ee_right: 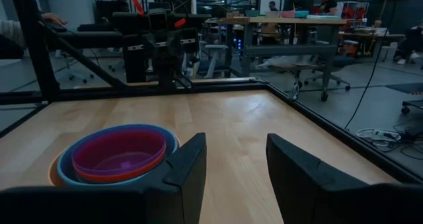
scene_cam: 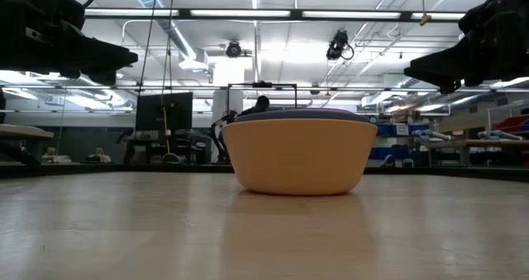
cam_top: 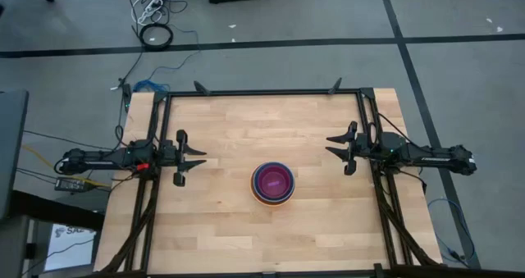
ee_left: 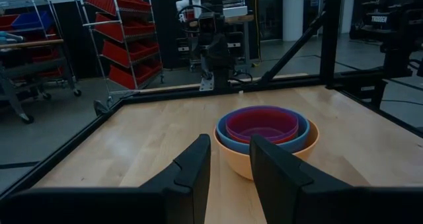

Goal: Nest bowls inside each other
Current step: Return to Home Position

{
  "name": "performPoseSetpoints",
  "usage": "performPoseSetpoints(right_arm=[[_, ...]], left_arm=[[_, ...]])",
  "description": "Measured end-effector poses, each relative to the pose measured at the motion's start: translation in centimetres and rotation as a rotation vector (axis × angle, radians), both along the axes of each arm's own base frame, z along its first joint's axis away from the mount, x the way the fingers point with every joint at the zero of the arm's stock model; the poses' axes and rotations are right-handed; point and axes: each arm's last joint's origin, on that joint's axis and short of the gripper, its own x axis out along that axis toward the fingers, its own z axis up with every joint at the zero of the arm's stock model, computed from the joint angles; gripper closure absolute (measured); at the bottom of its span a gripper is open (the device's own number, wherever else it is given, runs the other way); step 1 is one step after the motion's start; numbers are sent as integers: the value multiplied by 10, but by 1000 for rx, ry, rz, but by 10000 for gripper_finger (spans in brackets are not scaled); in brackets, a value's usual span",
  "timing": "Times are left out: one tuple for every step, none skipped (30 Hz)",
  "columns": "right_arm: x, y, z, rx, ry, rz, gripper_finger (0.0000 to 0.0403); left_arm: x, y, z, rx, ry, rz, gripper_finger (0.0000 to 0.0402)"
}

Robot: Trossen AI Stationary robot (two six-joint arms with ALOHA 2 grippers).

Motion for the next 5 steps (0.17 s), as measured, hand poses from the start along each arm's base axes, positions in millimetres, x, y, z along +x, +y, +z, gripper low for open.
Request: performPoseSetpoints(right_arm=[[0, 0, 0, 0, 0, 0, 257], [0, 0, 0, 0, 0, 0, 257], [0, 0, 0, 0, 0, 0, 257], [0, 0, 0, 0, 0, 0, 257], [0, 0, 0, 0, 0, 0, 257]], left_arm=[[0, 0, 0, 0, 0, 0, 287], [0, 0, 0, 0, 0, 0, 287], [0, 0, 0, 0, 0, 0, 287], [0, 0, 0, 0, 0, 0, 287], [0, 0, 0, 0, 0, 0, 287]])
